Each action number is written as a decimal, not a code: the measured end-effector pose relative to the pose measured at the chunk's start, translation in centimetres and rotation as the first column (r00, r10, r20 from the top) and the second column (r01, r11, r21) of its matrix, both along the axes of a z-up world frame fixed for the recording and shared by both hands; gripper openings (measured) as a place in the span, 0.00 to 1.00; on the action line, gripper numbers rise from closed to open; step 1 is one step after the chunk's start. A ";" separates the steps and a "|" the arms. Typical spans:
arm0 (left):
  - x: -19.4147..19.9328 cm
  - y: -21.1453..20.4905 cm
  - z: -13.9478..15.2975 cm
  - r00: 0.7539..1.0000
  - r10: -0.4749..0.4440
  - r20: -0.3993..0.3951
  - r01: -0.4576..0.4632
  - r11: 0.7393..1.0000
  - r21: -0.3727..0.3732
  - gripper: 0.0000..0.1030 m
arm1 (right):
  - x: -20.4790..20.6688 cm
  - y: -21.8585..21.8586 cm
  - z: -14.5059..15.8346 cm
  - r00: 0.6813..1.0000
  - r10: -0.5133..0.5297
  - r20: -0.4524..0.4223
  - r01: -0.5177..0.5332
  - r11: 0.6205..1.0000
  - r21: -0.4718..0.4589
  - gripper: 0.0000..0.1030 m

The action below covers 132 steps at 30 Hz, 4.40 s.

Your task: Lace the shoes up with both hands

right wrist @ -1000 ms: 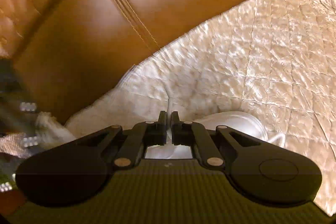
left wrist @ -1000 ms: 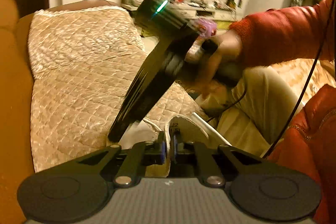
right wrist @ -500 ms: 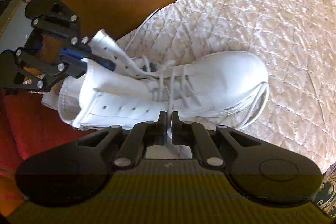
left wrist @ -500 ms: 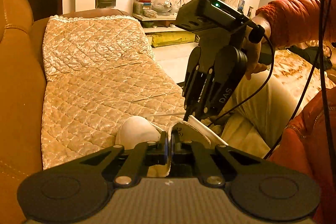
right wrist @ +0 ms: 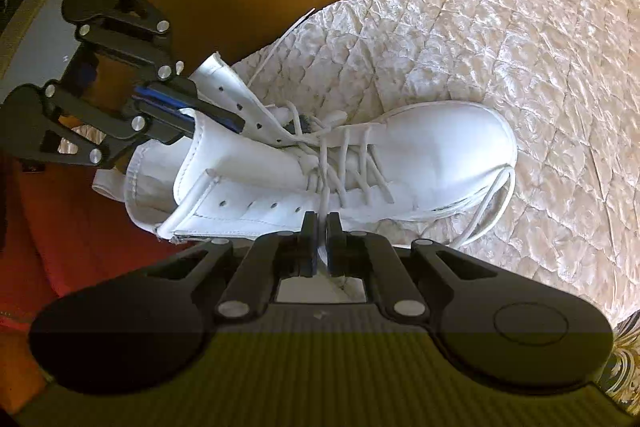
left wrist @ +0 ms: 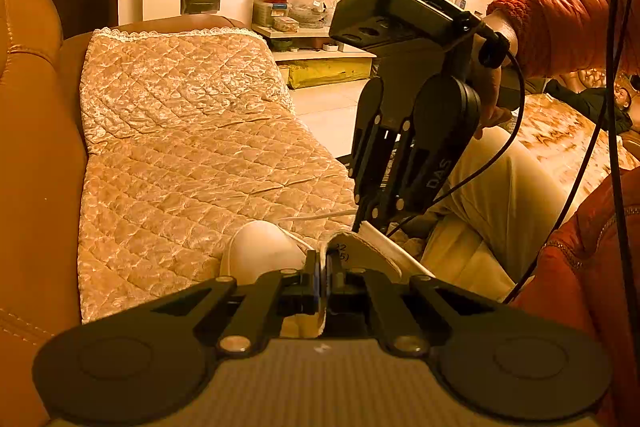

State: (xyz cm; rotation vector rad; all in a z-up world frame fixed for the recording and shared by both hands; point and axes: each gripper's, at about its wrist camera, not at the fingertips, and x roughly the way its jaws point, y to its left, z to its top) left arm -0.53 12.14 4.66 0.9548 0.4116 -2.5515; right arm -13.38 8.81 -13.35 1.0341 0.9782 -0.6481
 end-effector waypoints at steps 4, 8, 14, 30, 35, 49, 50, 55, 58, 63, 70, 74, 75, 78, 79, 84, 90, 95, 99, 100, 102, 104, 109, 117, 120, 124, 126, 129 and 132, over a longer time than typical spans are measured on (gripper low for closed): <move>0.0 -0.1 0.0 1.000 0.002 0.000 -0.002 1.000 0.003 0.02 | -0.1 0.2 0.1 1.000 -0.001 0.007 0.001 1.000 0.008 0.06; 0.2 0.4 0.4 1.000 0.008 0.002 -0.008 1.000 0.005 0.02 | -0.2 0.3 0.0 1.000 -0.005 0.016 0.005 1.000 0.010 0.06; 0.1 0.4 0.4 1.000 0.005 0.008 -0.005 1.000 -0.001 0.02 | 0.7 -0.3 -1.0 1.000 0.021 0.012 -0.021 1.000 0.009 0.06; 0.0 -0.6 0.2 1.000 -0.012 0.009 0.012 1.000 0.013 0.02 | -1.2 1.5 -0.8 1.000 0.013 -0.018 -0.015 0.989 -0.144 0.39; -0.1 -0.7 0.2 1.000 -0.022 0.015 0.022 1.000 0.012 0.02 | -0.2 2.3 -1.5 0.998 0.045 -0.048 -0.052 0.985 -0.165 0.36; -0.4 -0.3 0.3 0.998 -0.053 0.034 0.053 0.999 -0.003 0.03 | 3.0 2.0 0.0 0.965 0.240 -0.105 -0.259 0.931 -0.257 0.06; -0.4 -0.2 0.4 0.998 -0.060 0.034 0.060 0.998 -0.003 0.03 | 3.1 1.9 0.0 0.958 0.264 -0.111 -0.284 0.925 -0.254 0.06; -0.7 0.6 0.3 0.993 -0.116 0.029 0.116 0.993 0.001 0.03 | 2.9 1.8 -0.3 0.947 0.301 -0.116 -0.320 0.919 -0.228 0.11; -1.1 1.2 0.2 0.984 -0.174 0.040 0.174 0.985 -0.012 0.04 | 1.1 1.4 -0.4 0.964 0.252 -0.086 -0.264 0.945 -0.194 0.24; -1.7 1.5 -0.1 0.974 -0.223 0.044 0.224 0.975 -0.006 0.05 | -2.4 0.1 -0.2 0.994 0.101 0.034 -0.094 0.982 -0.163 0.24; -2.3 1.7 -0.6 0.951 -0.306 0.052 0.306 0.952 0.015 0.07 | 0.0 0.4 -0.4 0.973 0.208 0.097 -0.194 0.972 -0.132 0.24; -2.8 1.4 -1.1 0.935 -0.352 0.041 0.350 0.935 0.054 0.10 | 1.2 -0.9 -1.4 0.952 0.268 0.148 -0.266 0.963 -0.040 0.24; -2.9 1.4 -1.2 0.931 -0.362 0.039 0.359 0.931 0.059 0.11 | 1.5 -1.2 -1.7 0.948 0.277 0.154 -0.279 0.960 -0.012 0.24; -3.2 1.3 -1.5 0.925 -0.377 0.046 0.374 0.925 0.064 0.12 | 1.7 -2.1 -2.7 0.953 0.270 0.138 -0.278 0.960 0.039 0.24; -3.1 1.2 -1.7 0.924 -0.379 0.047 0.375 0.924 0.067 0.12 | 1.8 -2.3 -3.0 0.955 0.265 0.134 -0.274 0.960 0.051 0.24; -3.3 0.9 -2.3 0.922 -0.386 0.039 0.382 0.920 0.082 0.13 | 2.3 -1.5 -2.7 0.962 0.259 0.082 -0.261 0.965 0.009 0.18; -3.4 0.6 -2.6 0.924 -0.382 0.028 0.378 0.922 0.083 0.18 | -0.2 0.8 -3.3 0.990 0.003 0.138 0.004 0.999 -0.051 0.08; -3.6 0.2 -2.2 0.926 -0.377 0.020 0.373 0.923 0.089 0.18 | -4.5 3.1 -4.7 0.837 -0.444 0.321 0.449 0.891 0.063 0.01; -3.9 0.0 -1.9 0.929 -0.370 0.024 0.367 0.925 0.098 0.21 | -7.0 4.5 -4.5 0.610 -0.603 0.514 0.619 0.767 0.167 0.01; -3.9 0.0 -1.8 0.929 -0.370 0.025 0.366 0.925 0.100 0.22 | -7.4 4.8 -4.1 0.568 -0.613 0.550 0.641 0.748 0.171 0.01; -4.0 0.1 -1.7 0.929 -0.369 0.027 0.365 0.925 0.102 0.22 | -7.6 5.0 -3.1 0.571 -0.602 0.559 0.656 0.743 0.130 0.01; -4.2 0.2 -1.7 0.925 -0.378 0.029 0.373 0.922 0.104 0.22 | -6.7 4.5 -2.1 0.729 -0.509 0.458 0.578 0.816 -0.012 0.04; -5.3 0.7 -1.7 0.911 -0.410 0.053 0.405 0.910 0.086 0.22 | -3.2 2.5 -1.8 0.941 -0.238 0.239 0.259 0.964 -0.056 0.12; -6.2 1.1 -2.0 0.898 -0.435 0.074 0.428 0.899 0.086 0.22 | 0.3 0.0 -1.1 0.998 0.042 0.052 -0.040 0.999 -0.031 0.24; -6.2 1.2 -2.2 0.893 -0.442 0.086 0.435 0.896 0.090 0.22 | 0.8 -0.3 -1.9 0.999 0.037 0.021 -0.037 0.999 -0.006 0.24; -6.1 1.2 -2.2 0.900 -0.431 0.070 0.425 0.901 0.084 0.22 | 1.1 -0.4 -1.9 1.000 0.021 0.013 -0.020 1.000 -0.011 0.23; -6.3 1.3 -2.4 0.900 -0.432 0.058 0.426 0.900 0.087 0.22 | 0.7 0.0 -1.3 0.998 0.001 0.070 0.000 1.000 -0.014 0.23; -6.7 1.5 -2.5 0.893 -0.446 0.061 0.441 0.894 0.079 0.22 | 0.2 0.3 -1.1 0.993 -0.003 0.114 0.004 1.000 -0.006 0.23; -6.9 1.6 -2.6 0.887 -0.457 0.070 0.452 0.889 0.078 0.22 | 0.1 0.0 -1.5 0.997 0.002 0.083 -0.004 1.000 0.016 0.23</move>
